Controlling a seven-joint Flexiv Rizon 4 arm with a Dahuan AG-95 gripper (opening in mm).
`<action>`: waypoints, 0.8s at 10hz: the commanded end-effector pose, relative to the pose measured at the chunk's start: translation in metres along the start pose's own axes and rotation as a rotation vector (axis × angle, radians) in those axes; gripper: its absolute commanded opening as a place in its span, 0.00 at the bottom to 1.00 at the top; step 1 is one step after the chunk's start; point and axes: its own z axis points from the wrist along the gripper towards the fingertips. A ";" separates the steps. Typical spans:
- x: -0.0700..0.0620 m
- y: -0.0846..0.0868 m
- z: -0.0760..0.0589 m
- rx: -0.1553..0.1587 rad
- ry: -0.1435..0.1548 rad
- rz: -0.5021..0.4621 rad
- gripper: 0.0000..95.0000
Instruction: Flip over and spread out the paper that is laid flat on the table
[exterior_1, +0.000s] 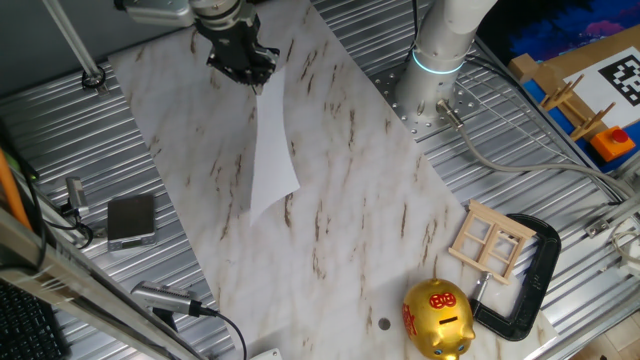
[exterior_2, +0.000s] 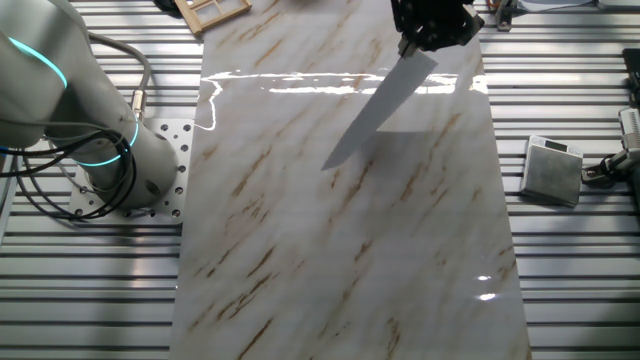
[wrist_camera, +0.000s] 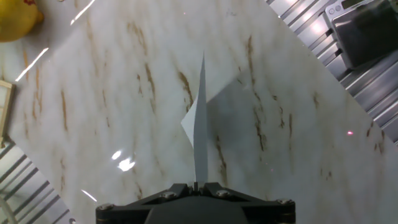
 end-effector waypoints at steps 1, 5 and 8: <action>-0.001 0.001 -0.001 0.003 0.012 0.023 0.00; -0.001 0.001 -0.001 0.006 -0.005 0.058 0.00; -0.001 0.001 -0.001 0.010 -0.008 0.067 0.00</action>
